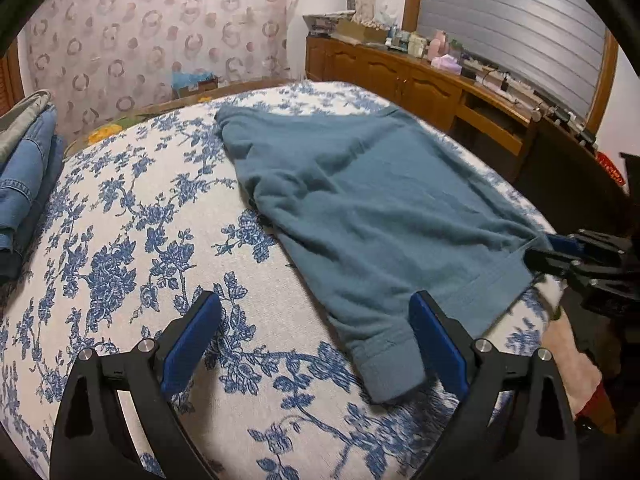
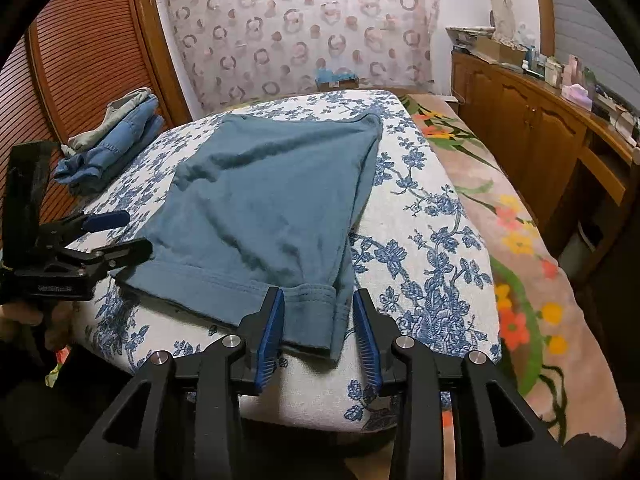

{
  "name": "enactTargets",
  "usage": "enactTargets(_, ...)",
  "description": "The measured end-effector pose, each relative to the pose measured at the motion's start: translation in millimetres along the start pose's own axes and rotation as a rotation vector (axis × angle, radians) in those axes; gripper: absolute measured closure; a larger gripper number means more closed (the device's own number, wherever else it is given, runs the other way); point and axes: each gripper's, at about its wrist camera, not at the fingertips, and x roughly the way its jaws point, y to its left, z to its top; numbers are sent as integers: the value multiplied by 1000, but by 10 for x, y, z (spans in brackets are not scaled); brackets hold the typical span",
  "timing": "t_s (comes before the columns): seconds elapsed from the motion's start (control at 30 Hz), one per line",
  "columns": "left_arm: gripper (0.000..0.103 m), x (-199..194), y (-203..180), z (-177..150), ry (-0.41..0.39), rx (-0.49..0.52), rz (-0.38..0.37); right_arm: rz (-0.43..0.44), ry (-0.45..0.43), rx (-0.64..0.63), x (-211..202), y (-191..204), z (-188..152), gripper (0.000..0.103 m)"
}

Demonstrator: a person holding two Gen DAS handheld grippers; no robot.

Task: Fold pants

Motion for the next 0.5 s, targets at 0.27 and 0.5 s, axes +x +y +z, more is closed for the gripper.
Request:
enactTargets(0.27,34,-160,-78,-94,0,7,-46,22,8,20,0,-19,2,66)
enactTargets(0.5,46,-117,-118,-189,29,23,-70,11,6,5,8,12,-6,66)
